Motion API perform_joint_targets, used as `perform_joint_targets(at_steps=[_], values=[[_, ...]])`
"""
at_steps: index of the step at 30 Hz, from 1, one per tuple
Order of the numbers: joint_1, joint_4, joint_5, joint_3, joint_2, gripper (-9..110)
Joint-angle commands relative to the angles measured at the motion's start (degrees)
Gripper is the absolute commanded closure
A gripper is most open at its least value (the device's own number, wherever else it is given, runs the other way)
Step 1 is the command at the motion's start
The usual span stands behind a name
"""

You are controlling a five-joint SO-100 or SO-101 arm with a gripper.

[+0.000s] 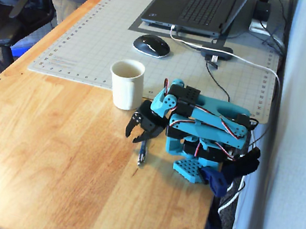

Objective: Grasp a pen and put it in a mug.

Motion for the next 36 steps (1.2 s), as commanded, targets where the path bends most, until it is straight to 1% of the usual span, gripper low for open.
perform_joint_targets(at_steps=[1, 19, 25, 28, 33, 36], values=[[-0.1, 0.2, -0.5, -1.1, 0.2, 95], [-0.1, 0.1, -0.5, -1.1, 0.1, 95], [-0.2, 0.2, -0.5, -5.8, -1.1, 95], [-0.2, 0.3, -0.5, -10.5, -5.4, 95], [-0.5, 0.4, -0.5, -19.9, -19.5, 94], [-3.4, 0.4, 0.2, -25.0, -25.9, 94]])
